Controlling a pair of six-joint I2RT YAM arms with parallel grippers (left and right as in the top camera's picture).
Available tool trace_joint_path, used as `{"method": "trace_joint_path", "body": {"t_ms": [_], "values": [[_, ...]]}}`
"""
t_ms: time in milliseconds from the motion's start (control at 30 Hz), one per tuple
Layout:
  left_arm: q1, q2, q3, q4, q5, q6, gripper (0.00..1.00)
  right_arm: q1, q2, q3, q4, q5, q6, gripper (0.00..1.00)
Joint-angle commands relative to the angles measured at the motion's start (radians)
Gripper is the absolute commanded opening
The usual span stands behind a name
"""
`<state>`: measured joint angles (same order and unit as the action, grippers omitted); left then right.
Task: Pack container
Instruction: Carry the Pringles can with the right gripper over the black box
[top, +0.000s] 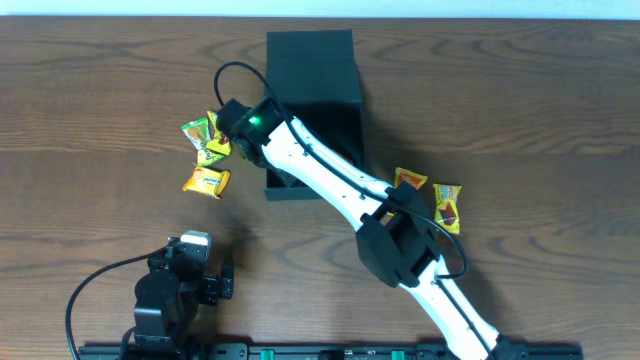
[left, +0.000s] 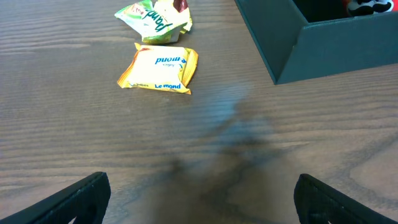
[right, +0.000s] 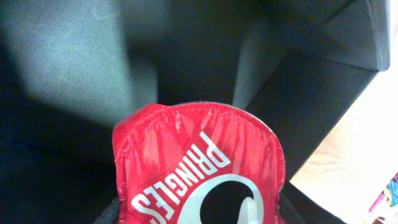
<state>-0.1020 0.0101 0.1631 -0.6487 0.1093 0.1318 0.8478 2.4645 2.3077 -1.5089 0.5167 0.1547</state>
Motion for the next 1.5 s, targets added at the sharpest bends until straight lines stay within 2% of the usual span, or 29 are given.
{"method": "trace_joint_path", "body": {"t_ms": [0,100,233,300,667,900,967,1000,1067,1100,1133,1167,1267,1467], "values": [[-0.003,-0.006,-0.005,-0.002,0.013,0.006,0.95,0.01,0.023,-0.001,0.002,-0.078,-0.024,0.7],[-0.003,-0.006,-0.005,-0.002,0.014,0.006,0.96,0.01,0.023,-0.001,0.002,-0.106,-0.049,0.84],[-0.003,-0.006,-0.005,-0.002,0.013,0.006,0.96,0.01,0.023,-0.001,0.007,-0.106,-0.048,0.91],[-0.003,-0.006,-0.005,-0.002,0.013,0.006,0.96,0.01,0.023,-0.001,0.01,-0.106,-0.048,0.98],[-0.003,-0.006,-0.005,-0.002,0.013,0.006,0.95,0.006,-0.011,0.011,0.04,-0.252,-0.08,0.99],[-0.003,-0.006,-0.005,-0.002,0.013,0.006,0.95,-0.021,-0.026,0.149,-0.007,-0.301,-0.101,0.99],[-0.003,-0.006,-0.005,-0.002,0.013,0.006,0.95,-0.039,-0.028,0.224,-0.031,-0.301,-0.1,0.93],[-0.003,-0.006,-0.005,-0.002,0.014,0.006,0.95,-0.047,-0.032,0.252,-0.037,-0.303,-0.1,0.86],[-0.003,-0.006,-0.005,-0.002,0.013,0.006,0.95,-0.066,-0.037,0.315,-0.039,-0.327,-0.1,0.52],[-0.003,-0.006,-0.005,-0.002,0.013,0.006,0.95,-0.077,-0.037,0.345,-0.035,-0.355,-0.101,0.31],[-0.003,-0.006,-0.005,-0.002,0.014,0.006,0.95,-0.092,-0.037,0.375,-0.032,-0.393,-0.101,0.05],[-0.003,-0.006,-0.005,-0.002,0.013,0.006,0.96,-0.103,-0.037,0.384,-0.026,-0.421,-0.101,0.01],[-0.003,-0.006,-0.005,-0.002,0.013,0.006,0.95,-0.142,-0.037,0.365,-0.003,-0.501,-0.1,0.02],[-0.003,-0.006,-0.005,-0.002,0.013,0.006,0.95,-0.187,-0.037,0.222,0.149,-0.603,-0.143,0.02]]}}
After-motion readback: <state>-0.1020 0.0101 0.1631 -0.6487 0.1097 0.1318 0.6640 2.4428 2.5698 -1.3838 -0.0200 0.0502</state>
